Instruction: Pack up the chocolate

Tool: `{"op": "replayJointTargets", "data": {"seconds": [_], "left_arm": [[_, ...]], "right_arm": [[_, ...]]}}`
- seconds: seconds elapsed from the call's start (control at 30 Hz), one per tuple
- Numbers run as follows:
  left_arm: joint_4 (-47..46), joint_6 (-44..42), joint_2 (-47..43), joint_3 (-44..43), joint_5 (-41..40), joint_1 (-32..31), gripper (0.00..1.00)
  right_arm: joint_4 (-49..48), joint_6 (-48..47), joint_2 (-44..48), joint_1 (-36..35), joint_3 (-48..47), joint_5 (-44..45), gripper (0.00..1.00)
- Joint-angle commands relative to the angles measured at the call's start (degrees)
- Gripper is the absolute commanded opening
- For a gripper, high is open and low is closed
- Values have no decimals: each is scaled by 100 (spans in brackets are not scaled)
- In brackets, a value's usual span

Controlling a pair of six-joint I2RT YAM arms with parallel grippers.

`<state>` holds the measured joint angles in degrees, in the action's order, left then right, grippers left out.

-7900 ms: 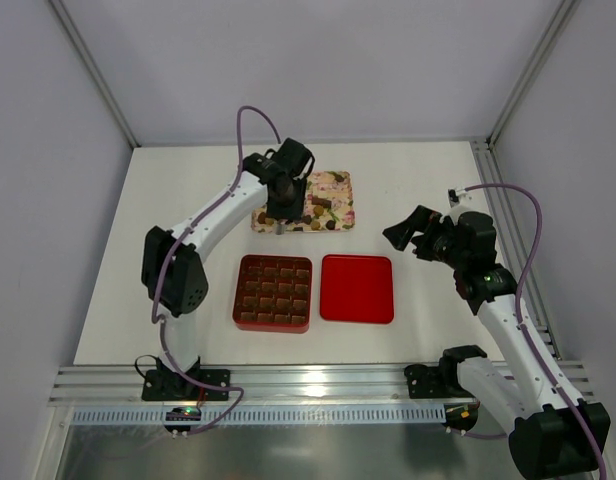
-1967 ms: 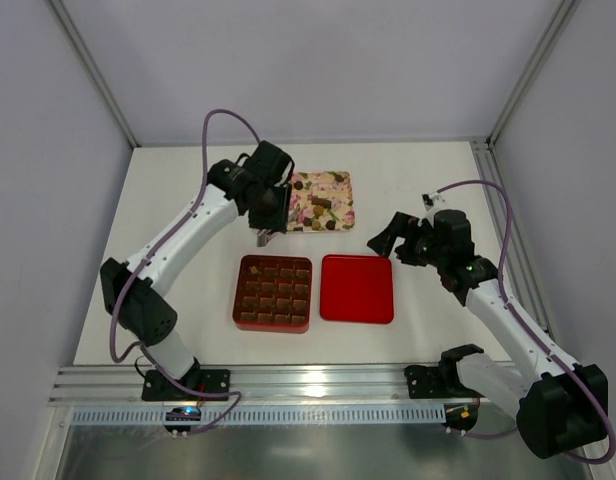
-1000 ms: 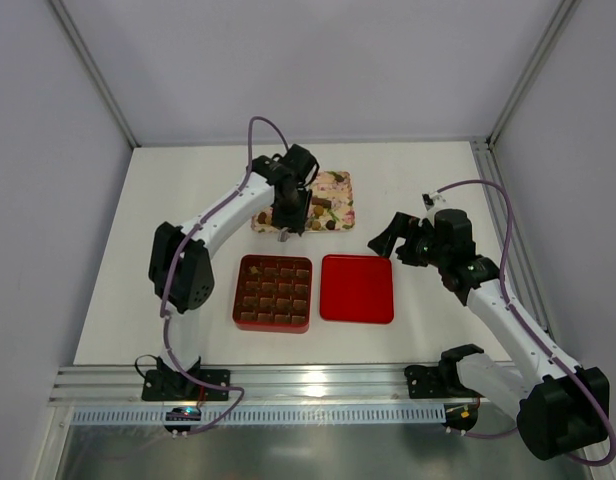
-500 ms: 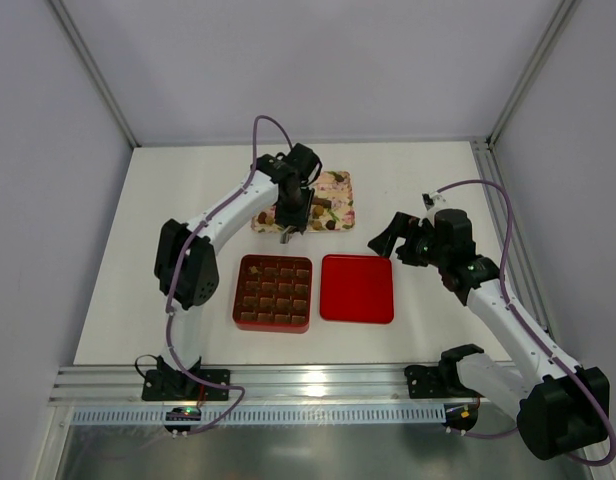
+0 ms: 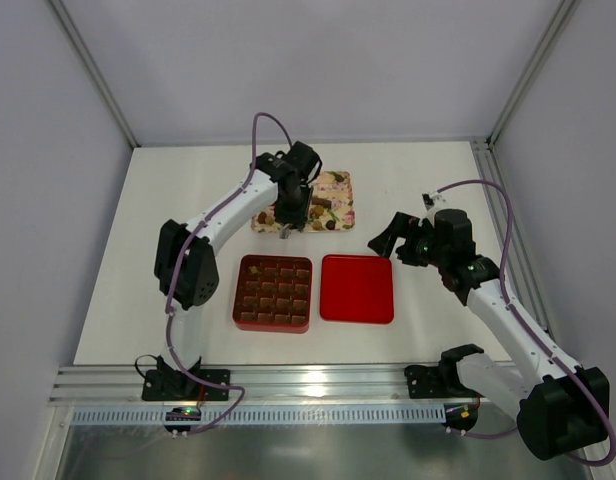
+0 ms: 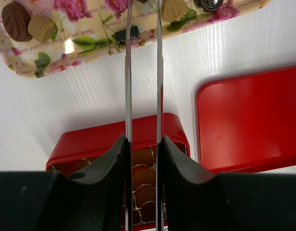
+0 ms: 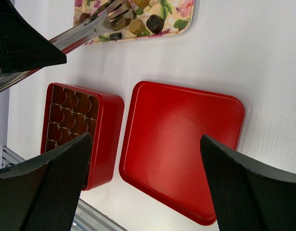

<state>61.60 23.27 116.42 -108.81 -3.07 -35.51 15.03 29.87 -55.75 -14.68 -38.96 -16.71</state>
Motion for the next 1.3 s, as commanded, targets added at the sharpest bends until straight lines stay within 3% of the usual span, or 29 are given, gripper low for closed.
{"op": "replayJointTargets", "data": {"seconds": [0.0, 0.27, 0.53, 1.27], "left_arm": [[115, -121, -269, -272, -124, -9, 29], [142, -138, -383, -210, -132, -9, 30], [124, -165, -278, -219, -194, -9, 39], [176, -200, 47, -395, -97, -9, 38]], "right_arm": [[-193, -34, 64, -35, -112, -60, 93], [-211, -25, 64, -35, -94, -60, 93], [-211, -25, 73, -35, -94, -60, 93], [-263, -34, 11, -35, -42, -69, 93]]}}
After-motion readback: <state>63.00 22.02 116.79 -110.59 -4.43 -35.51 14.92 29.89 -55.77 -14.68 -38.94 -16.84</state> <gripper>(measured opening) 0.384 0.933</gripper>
